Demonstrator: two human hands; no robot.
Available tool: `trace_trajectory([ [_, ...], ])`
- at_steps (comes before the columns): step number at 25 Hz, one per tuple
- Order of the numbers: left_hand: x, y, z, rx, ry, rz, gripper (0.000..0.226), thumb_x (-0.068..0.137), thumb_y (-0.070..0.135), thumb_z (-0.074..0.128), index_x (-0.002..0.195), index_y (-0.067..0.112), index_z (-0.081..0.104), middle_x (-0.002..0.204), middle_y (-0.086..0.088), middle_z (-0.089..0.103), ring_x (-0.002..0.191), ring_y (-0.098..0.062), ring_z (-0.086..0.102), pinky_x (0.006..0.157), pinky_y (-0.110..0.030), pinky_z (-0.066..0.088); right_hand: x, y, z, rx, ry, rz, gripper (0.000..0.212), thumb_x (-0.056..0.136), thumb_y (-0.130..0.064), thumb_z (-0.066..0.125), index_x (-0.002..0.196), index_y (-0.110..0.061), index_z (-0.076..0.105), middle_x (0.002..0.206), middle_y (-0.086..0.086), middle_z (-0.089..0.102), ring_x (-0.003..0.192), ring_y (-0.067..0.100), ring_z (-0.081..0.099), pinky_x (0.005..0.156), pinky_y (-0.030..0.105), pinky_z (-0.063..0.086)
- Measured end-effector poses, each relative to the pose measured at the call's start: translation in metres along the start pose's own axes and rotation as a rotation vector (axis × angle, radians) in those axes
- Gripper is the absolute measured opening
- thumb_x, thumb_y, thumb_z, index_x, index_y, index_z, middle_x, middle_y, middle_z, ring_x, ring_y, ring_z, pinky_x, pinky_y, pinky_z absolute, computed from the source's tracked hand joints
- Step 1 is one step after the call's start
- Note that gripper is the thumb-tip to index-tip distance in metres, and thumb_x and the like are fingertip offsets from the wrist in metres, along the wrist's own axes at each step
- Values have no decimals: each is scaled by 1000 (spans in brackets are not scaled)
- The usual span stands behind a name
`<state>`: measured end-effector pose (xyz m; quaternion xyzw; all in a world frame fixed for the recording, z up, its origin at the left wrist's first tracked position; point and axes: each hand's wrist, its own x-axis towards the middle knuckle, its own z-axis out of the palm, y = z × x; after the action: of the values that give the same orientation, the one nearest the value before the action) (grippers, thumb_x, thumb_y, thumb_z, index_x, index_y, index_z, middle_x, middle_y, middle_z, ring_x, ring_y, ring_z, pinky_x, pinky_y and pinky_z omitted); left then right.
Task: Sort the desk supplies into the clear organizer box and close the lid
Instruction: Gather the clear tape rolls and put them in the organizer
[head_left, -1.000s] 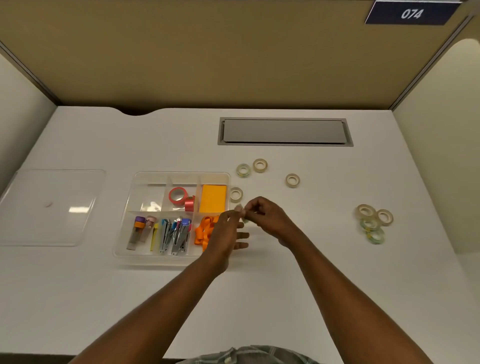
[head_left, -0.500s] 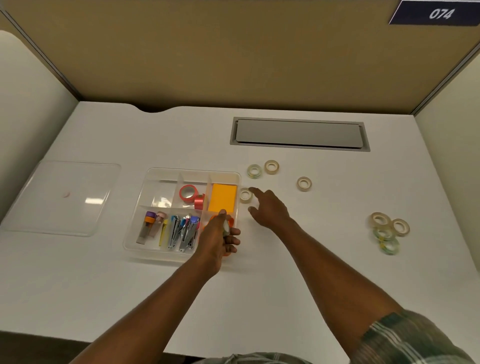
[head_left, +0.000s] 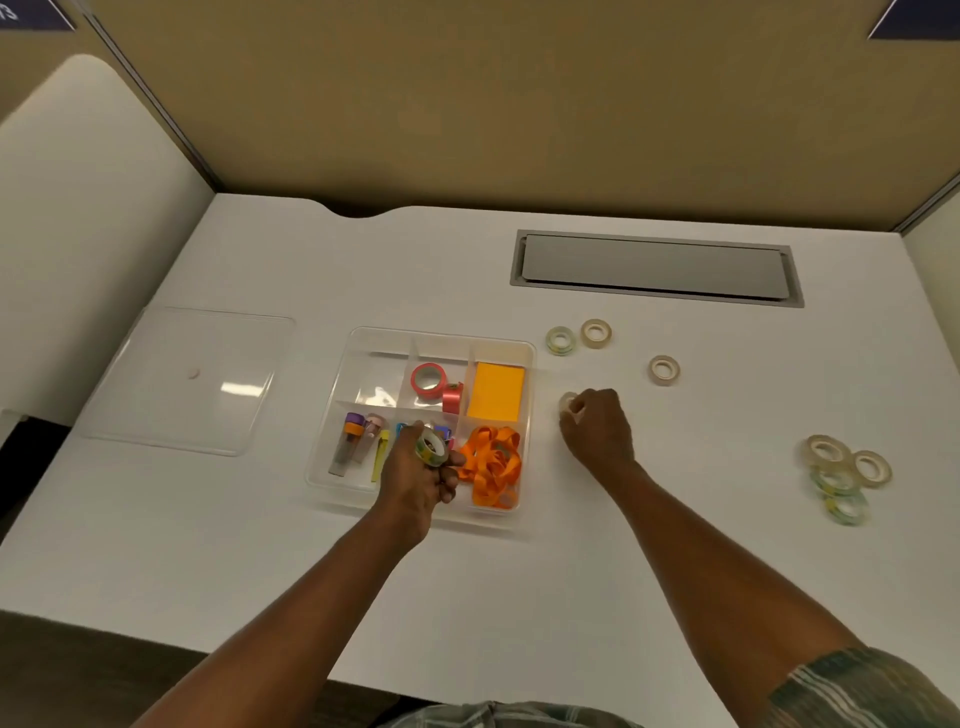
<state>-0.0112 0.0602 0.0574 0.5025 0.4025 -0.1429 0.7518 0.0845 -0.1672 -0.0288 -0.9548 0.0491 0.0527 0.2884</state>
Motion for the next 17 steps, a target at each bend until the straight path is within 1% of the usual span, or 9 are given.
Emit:
trace_trajectory([
  [2,8,10,-12,10,67,14,50,101,46,35,94,5,62,71,-13,63,50,-16,45,45,-25,31,-5,-12,-5,318,88,232,25,91,-32,62,98,-8,67,103,11,69,95,29,66,82,35,51],
  [4,16,20,-22,-25,113,24,40,100,44,41,96,9,59,75,-14,62,51,-17,45,45,-25,33,-10,-31,-10,800,108,487,24,93,-34,57,97,-12,65,102,10,71,91,25,70,82,38,58],
  [6,27,35,-36,-54,130,56,31,100,38,45,94,10,58,78,-14,63,55,-19,51,47,-25,40,-14,-58,-11,1196,74,585,25,93,-24,49,106,-8,64,106,17,73,89,26,73,79,37,61],
  [7,32,43,-43,-59,130,72,27,100,34,47,95,10,58,80,-14,63,59,-21,55,50,-27,46,-17,-74,-9,1293,25,577,30,94,-22,45,110,-5,64,105,19,74,87,27,74,78,37,61],
  [10,50,68,-61,-88,125,89,21,97,27,50,97,9,60,86,-15,62,70,-25,61,63,-35,54,-23,-131,9,1324,-135,486,33,94,-23,44,107,-5,67,93,18,77,78,26,75,67,33,62],
  [12,60,81,-67,-95,117,79,17,94,24,52,92,9,61,85,-14,60,68,-25,59,61,-34,53,-25,-168,27,1328,-220,502,31,96,-20,44,111,-3,65,89,20,75,70,25,74,60,31,61],
  [13,64,88,-71,-83,111,63,16,92,23,53,90,9,61,84,-13,60,66,-25,58,58,-32,51,-25,-187,36,1337,-262,535,28,98,-19,45,113,-3,63,90,20,74,69,26,74,60,32,62],
  [15,74,97,-78,-21,103,24,21,91,28,54,93,9,63,86,-13,62,68,-25,58,57,-30,48,-23,-218,54,1293,-337,583,27,99,-18,47,117,-4,60,97,20,70,77,29,72,69,33,62],
  [17,83,104,-83,33,105,4,29,94,35,54,106,10,63,91,-13,64,78,-26,61,62,-31,51,-21,-239,68,1185,-403,601,25,99,-21,47,115,-7,60,105,20,65,89,30,66,80,35,58],
])
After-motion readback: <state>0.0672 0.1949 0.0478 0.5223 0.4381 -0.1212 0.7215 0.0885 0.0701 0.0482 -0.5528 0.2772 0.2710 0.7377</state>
